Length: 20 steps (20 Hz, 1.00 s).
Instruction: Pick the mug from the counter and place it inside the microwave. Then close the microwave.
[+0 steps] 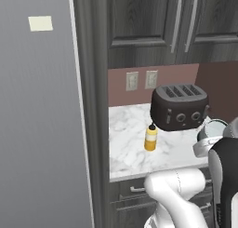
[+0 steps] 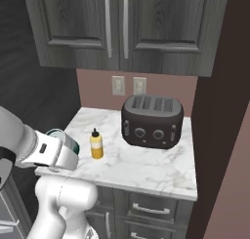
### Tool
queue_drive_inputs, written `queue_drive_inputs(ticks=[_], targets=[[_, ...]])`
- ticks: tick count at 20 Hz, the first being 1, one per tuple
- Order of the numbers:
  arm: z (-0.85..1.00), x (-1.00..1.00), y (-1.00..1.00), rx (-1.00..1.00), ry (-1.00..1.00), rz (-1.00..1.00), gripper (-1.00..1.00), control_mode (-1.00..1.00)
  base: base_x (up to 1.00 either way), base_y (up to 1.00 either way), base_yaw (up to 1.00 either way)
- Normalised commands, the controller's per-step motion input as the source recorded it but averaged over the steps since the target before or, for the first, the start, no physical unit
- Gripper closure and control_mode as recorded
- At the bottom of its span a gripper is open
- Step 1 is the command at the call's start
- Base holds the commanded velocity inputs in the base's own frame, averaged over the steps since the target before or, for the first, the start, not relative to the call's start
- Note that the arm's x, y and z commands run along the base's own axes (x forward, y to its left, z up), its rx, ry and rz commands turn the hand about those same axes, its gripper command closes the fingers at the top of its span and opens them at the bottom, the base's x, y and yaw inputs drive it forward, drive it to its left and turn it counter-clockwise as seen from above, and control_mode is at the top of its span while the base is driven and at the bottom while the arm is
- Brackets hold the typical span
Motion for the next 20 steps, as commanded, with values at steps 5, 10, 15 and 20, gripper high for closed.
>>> queue_drive_inputs(ticks=[5, 10, 15, 20], targets=[[0.0, 0.0, 0.0, 0.0, 0.0, 0.0, 1.0, 1.0, -0.83, 0.0, 0.0], [0.0, 0.0, 0.0, 0.0, 0.0, 0.0, 1.0, 1.0, -0.65, 0.0, 0.0], [0.0, 0.0, 0.0, 0.0, 0.0, 0.0, 1.0, 1.0, -0.77, 0.0, 0.0], [0.0, 0.0, 0.0, 0.0, 0.0, 0.0, 1.0, 1.0, -0.83, 0.13, 0.0]])
